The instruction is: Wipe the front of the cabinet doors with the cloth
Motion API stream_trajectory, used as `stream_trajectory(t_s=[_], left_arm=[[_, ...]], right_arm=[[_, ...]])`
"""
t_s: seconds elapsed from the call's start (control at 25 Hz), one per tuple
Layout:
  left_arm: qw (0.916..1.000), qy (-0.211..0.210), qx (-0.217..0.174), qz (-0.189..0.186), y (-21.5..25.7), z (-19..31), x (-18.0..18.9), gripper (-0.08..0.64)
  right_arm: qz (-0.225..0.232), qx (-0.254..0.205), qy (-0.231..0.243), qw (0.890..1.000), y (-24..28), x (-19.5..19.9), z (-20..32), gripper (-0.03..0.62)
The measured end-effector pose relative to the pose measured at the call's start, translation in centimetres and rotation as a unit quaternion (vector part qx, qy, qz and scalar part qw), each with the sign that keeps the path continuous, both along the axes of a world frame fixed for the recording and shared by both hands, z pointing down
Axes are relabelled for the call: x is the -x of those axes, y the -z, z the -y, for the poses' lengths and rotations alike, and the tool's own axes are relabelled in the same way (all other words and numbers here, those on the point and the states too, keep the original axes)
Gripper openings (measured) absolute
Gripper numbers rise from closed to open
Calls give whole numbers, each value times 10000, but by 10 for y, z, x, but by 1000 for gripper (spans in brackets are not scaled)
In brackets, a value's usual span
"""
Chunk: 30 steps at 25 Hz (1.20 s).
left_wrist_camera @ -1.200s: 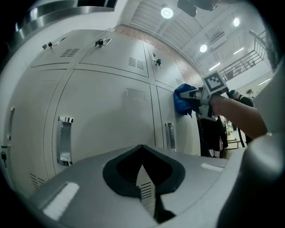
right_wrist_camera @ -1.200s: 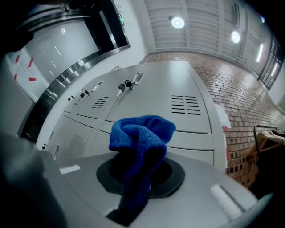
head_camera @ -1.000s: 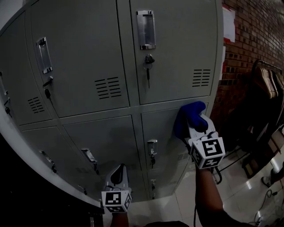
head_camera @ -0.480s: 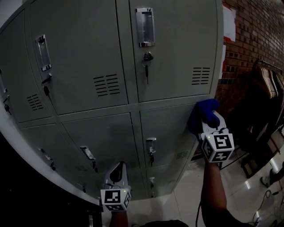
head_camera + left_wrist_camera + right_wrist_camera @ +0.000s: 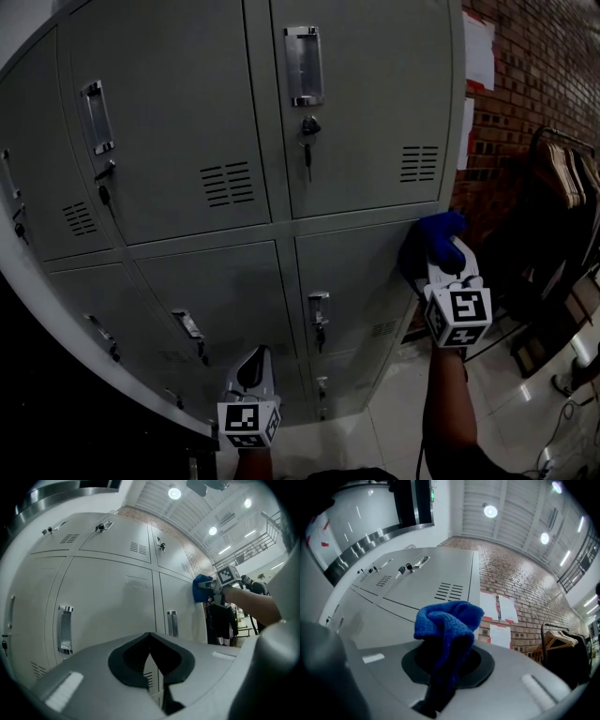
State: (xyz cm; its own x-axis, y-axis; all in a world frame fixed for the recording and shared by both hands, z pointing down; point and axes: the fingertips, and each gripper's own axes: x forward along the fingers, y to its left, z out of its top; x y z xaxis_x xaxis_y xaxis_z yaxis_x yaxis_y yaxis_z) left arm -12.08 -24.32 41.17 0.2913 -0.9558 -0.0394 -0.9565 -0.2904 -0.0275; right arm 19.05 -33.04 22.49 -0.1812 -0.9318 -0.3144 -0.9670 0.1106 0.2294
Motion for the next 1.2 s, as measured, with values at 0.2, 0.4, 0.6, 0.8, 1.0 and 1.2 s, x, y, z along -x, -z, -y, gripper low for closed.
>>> stream_trajectory(t_s=[0.2, 0.4, 0.6, 0.8, 1.0, 1.2], left_arm=[[10000, 11, -14, -19, 0, -5, 1, 14], [10000, 31, -40, -11, 1, -11, 4, 14], [9998, 170, -29, -40, 0, -17, 16, 14], [9996, 260, -16, -52, -3, -24, 25, 14], [9993, 365, 9, -44, -5, -27, 34, 14], [9992, 404, 10, -32, -4, -27, 37, 14]], right_arm=[[139, -119, 542, 9984, 0, 51, -19, 54], [288, 168, 1217, 9920, -24, 114, -24, 54], [159, 389, 1718, 9842, -43, 170, -25, 54], [-184, 559, 1810, 9817, -59, 201, -16, 54], [-241, 515, 1735, 9832, -59, 198, -12, 54], [-246, 581, 1582, 9854, -64, 182, -9, 54]])
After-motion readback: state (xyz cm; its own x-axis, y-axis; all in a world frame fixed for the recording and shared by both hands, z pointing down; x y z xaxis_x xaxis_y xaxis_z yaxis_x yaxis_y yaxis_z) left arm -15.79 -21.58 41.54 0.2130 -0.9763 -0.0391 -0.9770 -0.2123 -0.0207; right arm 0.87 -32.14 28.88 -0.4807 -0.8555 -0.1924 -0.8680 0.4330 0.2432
